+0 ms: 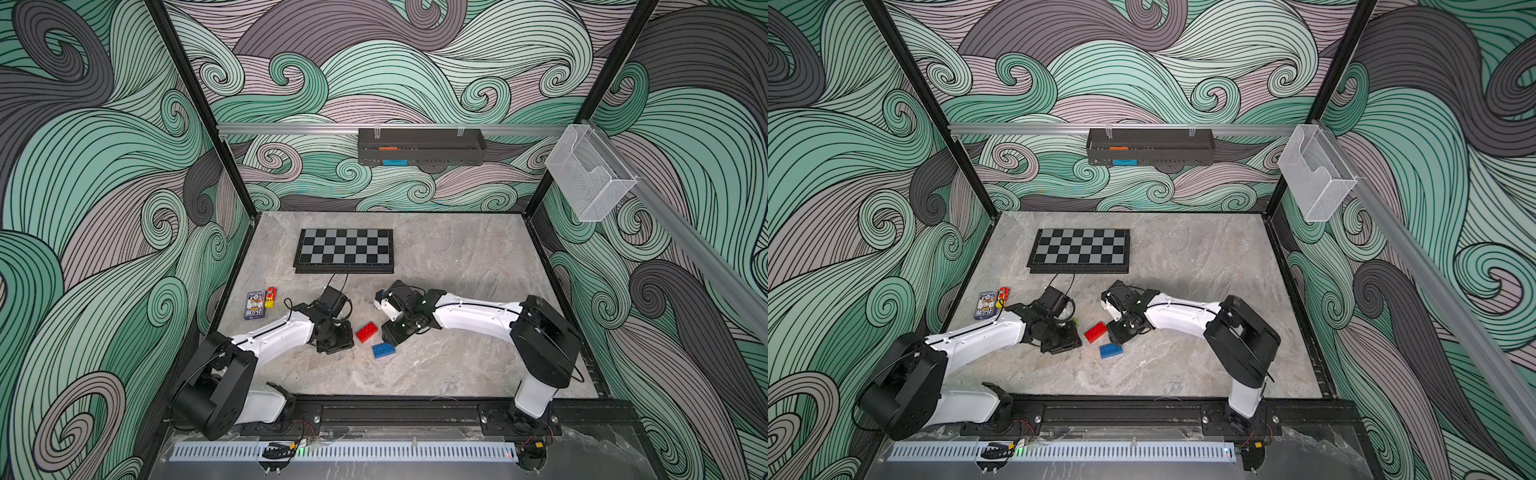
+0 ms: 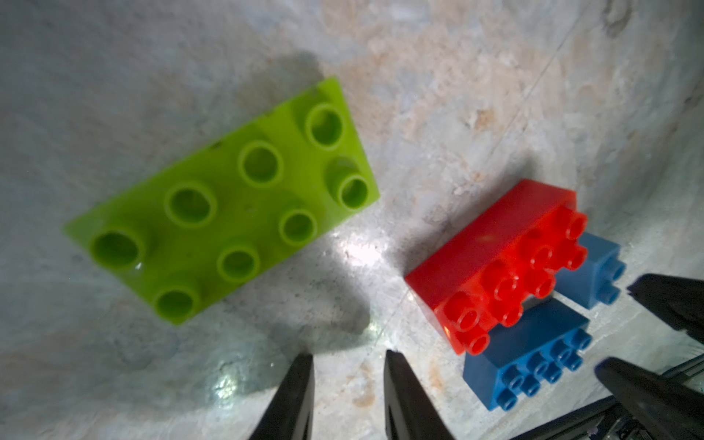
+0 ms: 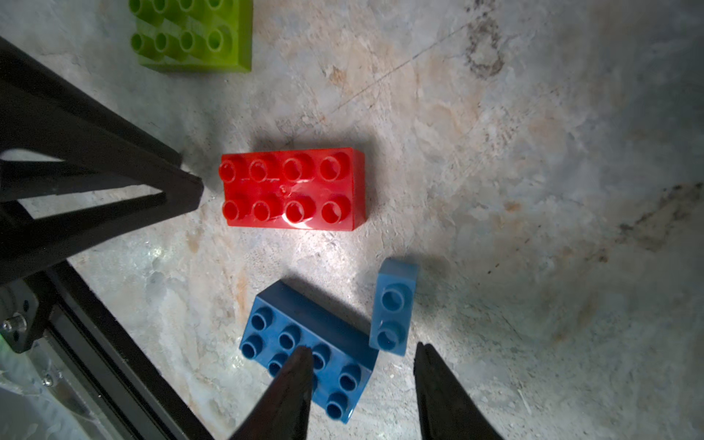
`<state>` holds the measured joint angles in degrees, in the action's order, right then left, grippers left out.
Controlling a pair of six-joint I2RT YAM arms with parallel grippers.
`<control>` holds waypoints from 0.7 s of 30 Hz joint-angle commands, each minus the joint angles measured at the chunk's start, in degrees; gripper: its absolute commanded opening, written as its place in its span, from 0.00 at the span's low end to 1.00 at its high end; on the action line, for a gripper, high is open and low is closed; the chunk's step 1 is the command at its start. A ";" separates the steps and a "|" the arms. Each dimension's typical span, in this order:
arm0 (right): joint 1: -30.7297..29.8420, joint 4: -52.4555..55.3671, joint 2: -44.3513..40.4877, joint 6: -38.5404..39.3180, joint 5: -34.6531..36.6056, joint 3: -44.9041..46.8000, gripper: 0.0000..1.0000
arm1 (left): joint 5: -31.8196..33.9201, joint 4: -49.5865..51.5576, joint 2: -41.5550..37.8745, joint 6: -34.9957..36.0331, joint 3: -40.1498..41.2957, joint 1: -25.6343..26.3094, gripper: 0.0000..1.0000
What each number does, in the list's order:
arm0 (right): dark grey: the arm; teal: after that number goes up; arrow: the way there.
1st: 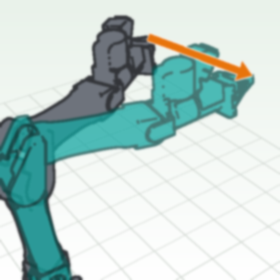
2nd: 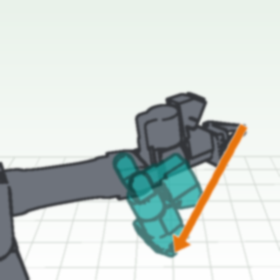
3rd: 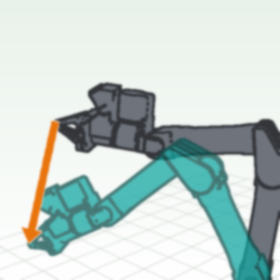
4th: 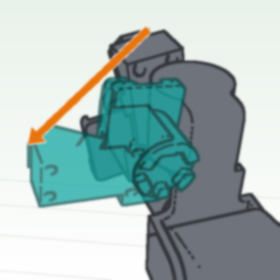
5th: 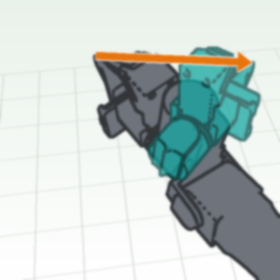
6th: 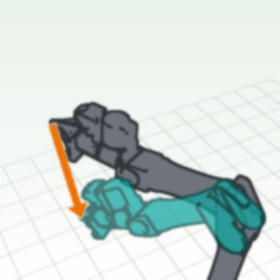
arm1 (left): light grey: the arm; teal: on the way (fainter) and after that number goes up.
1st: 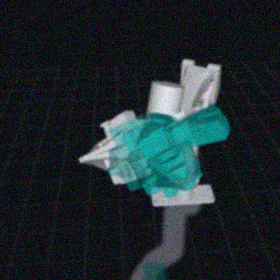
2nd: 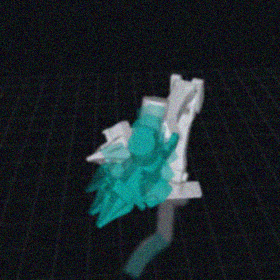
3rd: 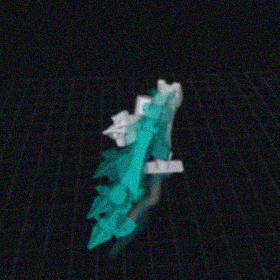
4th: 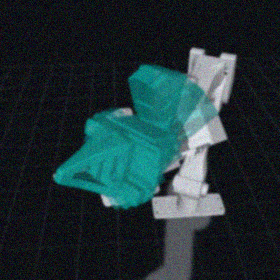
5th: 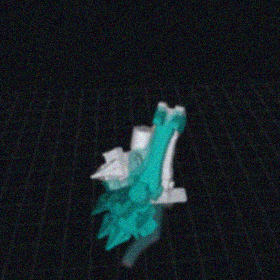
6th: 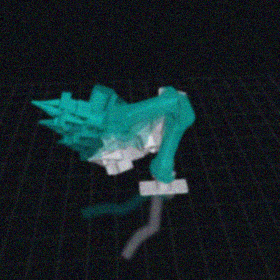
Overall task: Assemble the number 5 with lego
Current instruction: Pick up the lego brick from the center of the board.
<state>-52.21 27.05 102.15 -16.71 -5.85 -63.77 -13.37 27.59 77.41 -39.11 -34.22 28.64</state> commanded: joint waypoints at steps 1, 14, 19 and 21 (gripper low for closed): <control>-0.40 1.98 1.28 0.89 2.04 -1.51 0.42 | 2.20 0.36 1.79 0.35 -0.24 0.27 0.35; -0.64 3.86 4.90 1.51 4.95 -4.30 0.31 | 2.38 0.10 1.88 0.27 -0.05 0.28 0.34; -0.70 3.83 5.68 1.42 5.41 -5.22 0.33 | 2.42 -0.02 2.02 0.44 0.16 0.27 0.33; -0.70 3.97 5.96 1.43 5.62 -5.61 0.31 | 2.47 -0.17 2.21 0.53 0.16 0.31 0.33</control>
<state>-52.56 29.93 106.87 -15.53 -1.45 -67.92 -13.08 26.89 77.93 -39.11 -34.50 28.64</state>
